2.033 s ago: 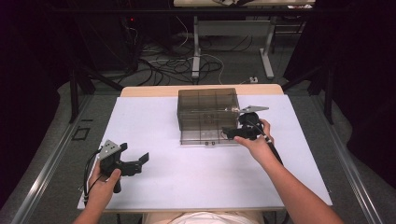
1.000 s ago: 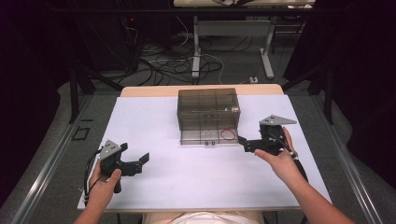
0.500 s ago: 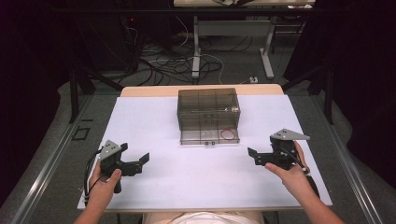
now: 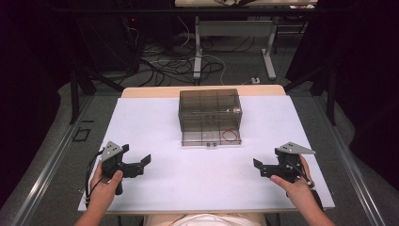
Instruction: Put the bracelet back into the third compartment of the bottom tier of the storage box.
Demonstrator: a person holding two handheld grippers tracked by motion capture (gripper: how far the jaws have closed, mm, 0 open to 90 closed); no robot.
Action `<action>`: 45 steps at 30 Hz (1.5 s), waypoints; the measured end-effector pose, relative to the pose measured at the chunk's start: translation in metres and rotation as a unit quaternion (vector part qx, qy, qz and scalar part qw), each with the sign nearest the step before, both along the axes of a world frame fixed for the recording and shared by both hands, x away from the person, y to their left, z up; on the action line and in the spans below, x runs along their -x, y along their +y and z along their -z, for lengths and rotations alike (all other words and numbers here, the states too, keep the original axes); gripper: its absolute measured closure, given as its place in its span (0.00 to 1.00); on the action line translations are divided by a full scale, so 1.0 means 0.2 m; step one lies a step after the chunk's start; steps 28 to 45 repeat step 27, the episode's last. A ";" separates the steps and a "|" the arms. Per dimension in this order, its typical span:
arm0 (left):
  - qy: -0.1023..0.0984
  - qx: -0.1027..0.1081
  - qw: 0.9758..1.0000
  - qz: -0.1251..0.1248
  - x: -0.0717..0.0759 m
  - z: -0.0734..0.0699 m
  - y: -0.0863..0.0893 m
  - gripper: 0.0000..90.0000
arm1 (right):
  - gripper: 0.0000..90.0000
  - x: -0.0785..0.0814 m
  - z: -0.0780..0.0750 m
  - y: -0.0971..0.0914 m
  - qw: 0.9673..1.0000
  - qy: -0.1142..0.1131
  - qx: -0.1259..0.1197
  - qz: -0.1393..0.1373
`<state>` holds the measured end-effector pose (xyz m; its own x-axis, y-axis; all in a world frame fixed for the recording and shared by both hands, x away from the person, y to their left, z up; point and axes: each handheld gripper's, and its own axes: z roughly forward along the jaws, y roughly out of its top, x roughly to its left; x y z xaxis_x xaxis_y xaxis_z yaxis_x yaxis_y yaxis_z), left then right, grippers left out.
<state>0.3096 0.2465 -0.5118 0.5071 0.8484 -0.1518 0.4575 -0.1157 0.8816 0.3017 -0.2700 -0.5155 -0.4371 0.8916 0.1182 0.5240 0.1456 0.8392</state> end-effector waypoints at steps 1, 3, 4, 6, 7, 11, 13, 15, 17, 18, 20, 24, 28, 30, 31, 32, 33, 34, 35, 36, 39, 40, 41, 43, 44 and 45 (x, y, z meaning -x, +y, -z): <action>-0.001 0.000 1.000 0.000 0.00 0.00 0.00 0.00 | 0.03 0.00 0.01 0.00 1.000 -0.001 -0.004 0.003; -0.002 -0.003 1.000 0.001 0.00 0.00 0.00 0.00 | 0.03 0.00 0.02 -0.01 1.000 -0.001 -0.002 0.003; 0.000 0.001 1.000 0.000 0.00 0.00 0.00 0.00 | 0.04 0.00 0.03 -0.01 1.000 -0.001 0.001 0.005; -0.001 0.000 1.000 0.001 0.00 0.00 0.00 0.00 | 0.04 0.00 0.04 -0.02 1.000 -0.004 0.006 0.008; -0.001 0.000 1.000 0.001 0.00 0.00 0.00 0.00 | 0.04 0.00 0.05 -0.02 1.000 -0.003 0.003 0.006; 0.000 0.000 1.000 0.001 0.00 0.00 0.00 0.00 | 0.04 0.00 0.07 -0.02 1.000 0.003 0.007 0.004; 0.000 0.000 1.000 0.001 0.00 0.00 0.00 0.00 | 0.04 0.01 0.08 -0.02 1.000 0.005 0.005 0.007; 0.001 0.000 1.000 0.001 0.00 0.00 0.00 0.00 | 0.04 0.01 0.08 -0.02 1.000 0.005 0.005 0.008; -0.003 0.001 1.000 -0.001 0.00 0.00 -0.01 0.00 | 0.05 0.01 0.09 -0.02 1.000 0.006 0.005 0.008; -0.002 0.001 1.000 -0.001 0.00 0.00 -0.01 0.00 | 0.05 0.01 0.09 -0.02 1.000 0.006 0.005 0.010; -0.003 0.001 1.000 -0.001 0.00 0.00 0.00 0.00 | 0.05 0.01 0.09 -0.02 1.000 0.005 0.000 0.009; -0.004 -0.002 1.000 -0.001 0.00 0.00 0.00 0.00 | 0.05 0.00 0.10 -0.02 1.000 0.005 0.002 0.010; -0.003 0.001 1.000 -0.002 0.00 0.00 0.00 0.00 | 0.06 0.01 0.10 -0.02 1.000 0.007 0.004 0.010; -0.003 0.001 1.000 -0.002 0.00 0.00 0.00 0.00 | 0.06 0.01 0.10 -0.02 1.000 0.007 0.004 0.010; -0.003 0.001 1.000 -0.002 0.00 0.00 0.00 0.00 | 0.06 0.01 0.10 -0.02 1.000 0.007 0.004 0.010; -0.003 0.001 1.000 -0.002 0.00 0.00 0.00 0.00 | 0.06 0.01 0.10 -0.02 1.000 0.007 0.004 0.010; -0.003 0.001 1.000 -0.002 0.00 0.00 0.00 0.00 | 0.06 0.01 0.10 -0.02 1.000 0.007 0.004 0.010; -0.003 0.001 1.000 -0.002 0.00 0.00 0.00 0.00 | 0.06 0.01 0.10 -0.02 1.000 0.007 0.004 0.010; -0.003 0.001 1.000 -0.002 0.00 0.00 0.00 0.00 | 0.06 0.01 0.10 -0.02 1.000 0.007 0.004 0.010; -0.003 0.001 1.000 -0.002 0.00 0.00 0.00 0.00 | 0.06 0.01 0.10 -0.02 1.000 0.007 0.004 0.010; -0.003 0.001 1.000 -0.002 0.00 0.00 0.00 0.00 | 0.06 0.01 0.10 -0.02 1.000 0.007 0.004 0.010; -0.003 0.001 1.000 -0.002 0.00 0.00 0.00 0.00 | 0.06 0.01 0.10 -0.02 1.000 0.007 0.004 0.010; -0.003 0.001 1.000 -0.002 0.00 0.00 0.00 0.00 | 0.06 0.01 0.10 -0.02 1.000 0.007 0.004 0.010; -0.003 0.001 1.000 -0.002 0.00 0.00 0.00 0.00 | 0.06 0.01 0.10 -0.02 1.000 0.007 0.004 0.010; -0.003 0.001 1.000 -0.002 0.00 0.00 0.00 0.00 | 0.06 0.01 0.10 -0.02 1.000 0.007 0.004 0.010; -0.003 0.001 1.000 -0.002 0.00 0.00 0.00 0.00 | 0.06 0.01 0.10 -0.02 1.000 0.007 0.004 0.010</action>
